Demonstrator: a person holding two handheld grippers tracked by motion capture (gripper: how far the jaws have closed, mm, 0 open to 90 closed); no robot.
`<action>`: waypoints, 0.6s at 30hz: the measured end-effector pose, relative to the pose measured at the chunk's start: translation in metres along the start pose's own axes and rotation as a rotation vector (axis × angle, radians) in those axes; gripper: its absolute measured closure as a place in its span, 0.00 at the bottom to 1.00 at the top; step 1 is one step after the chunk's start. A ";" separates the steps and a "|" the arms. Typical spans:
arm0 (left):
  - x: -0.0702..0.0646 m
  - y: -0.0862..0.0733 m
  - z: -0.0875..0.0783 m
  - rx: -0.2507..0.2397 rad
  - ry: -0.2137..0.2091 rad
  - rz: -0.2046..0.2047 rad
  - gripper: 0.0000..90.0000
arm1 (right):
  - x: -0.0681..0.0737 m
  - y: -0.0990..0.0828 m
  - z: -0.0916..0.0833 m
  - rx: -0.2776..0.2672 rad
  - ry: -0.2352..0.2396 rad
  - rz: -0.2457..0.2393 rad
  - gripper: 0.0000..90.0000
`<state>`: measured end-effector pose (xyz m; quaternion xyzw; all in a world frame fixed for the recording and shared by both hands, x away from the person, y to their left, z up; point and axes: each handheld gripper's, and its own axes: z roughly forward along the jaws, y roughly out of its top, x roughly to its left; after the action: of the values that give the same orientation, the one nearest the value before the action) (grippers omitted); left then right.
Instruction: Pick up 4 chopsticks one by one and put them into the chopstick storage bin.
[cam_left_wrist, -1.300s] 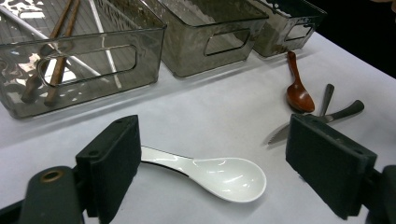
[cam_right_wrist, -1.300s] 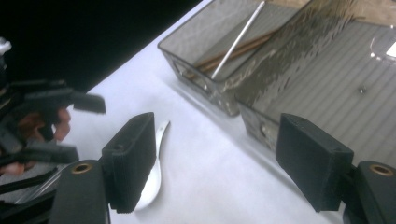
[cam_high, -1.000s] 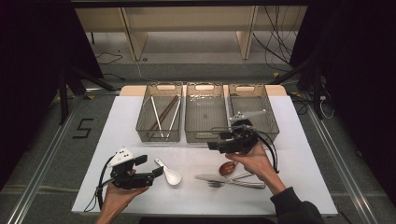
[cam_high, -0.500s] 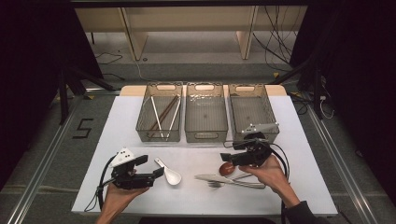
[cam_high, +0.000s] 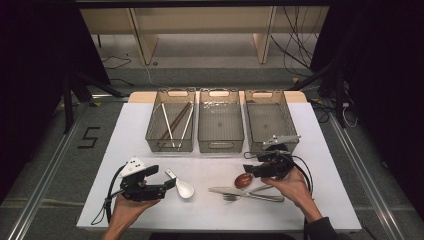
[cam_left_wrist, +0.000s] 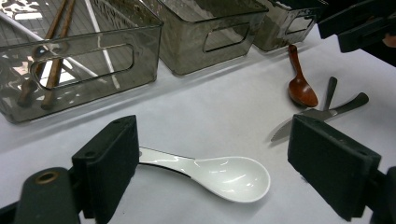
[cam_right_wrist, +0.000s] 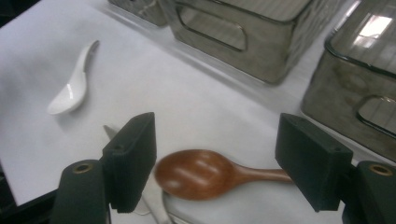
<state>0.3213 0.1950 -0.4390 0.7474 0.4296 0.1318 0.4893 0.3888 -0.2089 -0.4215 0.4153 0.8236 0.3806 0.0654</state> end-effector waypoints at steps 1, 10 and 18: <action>0.000 0.000 0.000 0.000 0.000 0.001 0.18 | -0.002 -0.001 0.001 0.003 -0.004 0.005 0.34; 0.000 -0.001 0.001 0.006 -0.007 0.004 0.18 | -0.015 -0.001 0.011 0.033 -0.036 0.015 0.35; -0.001 -0.001 0.001 0.009 -0.011 0.010 0.18 | -0.024 -0.001 0.020 0.061 -0.050 0.030 0.49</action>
<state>0.3205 0.1939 -0.4399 0.7525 0.4237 0.1281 0.4876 0.4120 -0.2151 -0.4406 0.4386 0.8268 0.3457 0.0673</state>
